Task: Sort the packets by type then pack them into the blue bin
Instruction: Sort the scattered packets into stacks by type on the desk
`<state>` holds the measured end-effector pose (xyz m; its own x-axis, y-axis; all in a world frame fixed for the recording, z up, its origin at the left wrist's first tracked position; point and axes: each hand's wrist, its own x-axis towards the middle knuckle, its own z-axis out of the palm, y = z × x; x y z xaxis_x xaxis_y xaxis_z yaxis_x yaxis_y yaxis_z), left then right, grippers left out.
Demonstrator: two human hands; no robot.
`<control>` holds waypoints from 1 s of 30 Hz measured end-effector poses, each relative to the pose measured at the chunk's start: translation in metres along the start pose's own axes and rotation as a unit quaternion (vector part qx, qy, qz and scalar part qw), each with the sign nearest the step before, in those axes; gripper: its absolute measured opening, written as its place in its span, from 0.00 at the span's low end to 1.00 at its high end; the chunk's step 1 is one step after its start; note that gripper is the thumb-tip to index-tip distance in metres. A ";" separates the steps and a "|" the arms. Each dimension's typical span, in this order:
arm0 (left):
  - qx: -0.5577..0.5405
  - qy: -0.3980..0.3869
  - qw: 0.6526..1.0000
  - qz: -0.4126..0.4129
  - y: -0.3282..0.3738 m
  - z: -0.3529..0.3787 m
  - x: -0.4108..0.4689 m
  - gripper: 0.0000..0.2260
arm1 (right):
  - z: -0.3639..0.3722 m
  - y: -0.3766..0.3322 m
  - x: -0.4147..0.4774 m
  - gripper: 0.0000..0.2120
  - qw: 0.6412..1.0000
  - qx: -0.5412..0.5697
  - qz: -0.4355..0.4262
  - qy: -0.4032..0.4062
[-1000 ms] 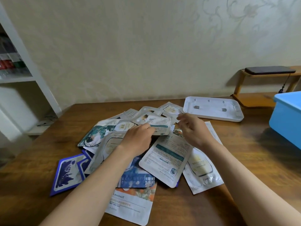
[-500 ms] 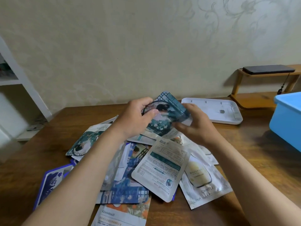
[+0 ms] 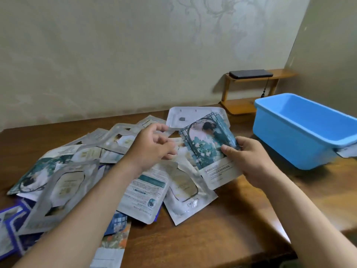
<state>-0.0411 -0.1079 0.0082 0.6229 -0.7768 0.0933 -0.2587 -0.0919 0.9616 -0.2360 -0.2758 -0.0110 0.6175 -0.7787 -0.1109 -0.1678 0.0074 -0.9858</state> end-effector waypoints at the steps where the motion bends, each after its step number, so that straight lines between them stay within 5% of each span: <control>1: 0.013 -0.006 1.000 0.000 -0.001 0.004 -0.001 0.15 | -0.011 0.008 0.000 0.09 0.999 -0.014 0.026 0.021; 7: 0.215 -0.025 0.976 0.021 -0.009 0.009 -0.004 0.06 | -0.050 0.030 -0.001 0.10 0.965 -0.204 0.091 0.139; 13: 0.339 -0.064 0.938 0.023 -0.014 0.001 -0.015 0.12 | -0.039 0.040 -0.007 0.20 0.787 -0.588 -0.006 0.187; 16: 0.405 -0.080 0.911 0.011 -0.015 -0.005 -0.019 0.17 | -0.026 0.046 0.000 0.27 0.788 -0.610 -0.071 0.031; 19: 0.487 -0.112 0.866 -0.008 -0.015 -0.007 -0.026 0.26 | -0.023 0.053 0.012 0.28 0.776 -0.627 -0.040 -0.055; 23: 0.566 -0.129 0.814 -0.021 -0.021 -0.008 -0.033 0.38 | -0.028 0.052 0.023 0.28 0.782 -0.619 -0.004 -0.071; 30: 0.571 -0.166 0.801 -0.069 -0.047 -0.014 -0.036 0.49 | -0.045 0.055 0.024 0.26 0.778 -0.621 0.007 -0.093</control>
<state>-0.0412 -0.0675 -0.0368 0.5219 -0.8158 -0.2491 -0.8292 -0.5537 0.0762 -0.2650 -0.3228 -0.0624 0.6896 -0.6794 -0.2507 -0.7180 -0.6867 -0.1139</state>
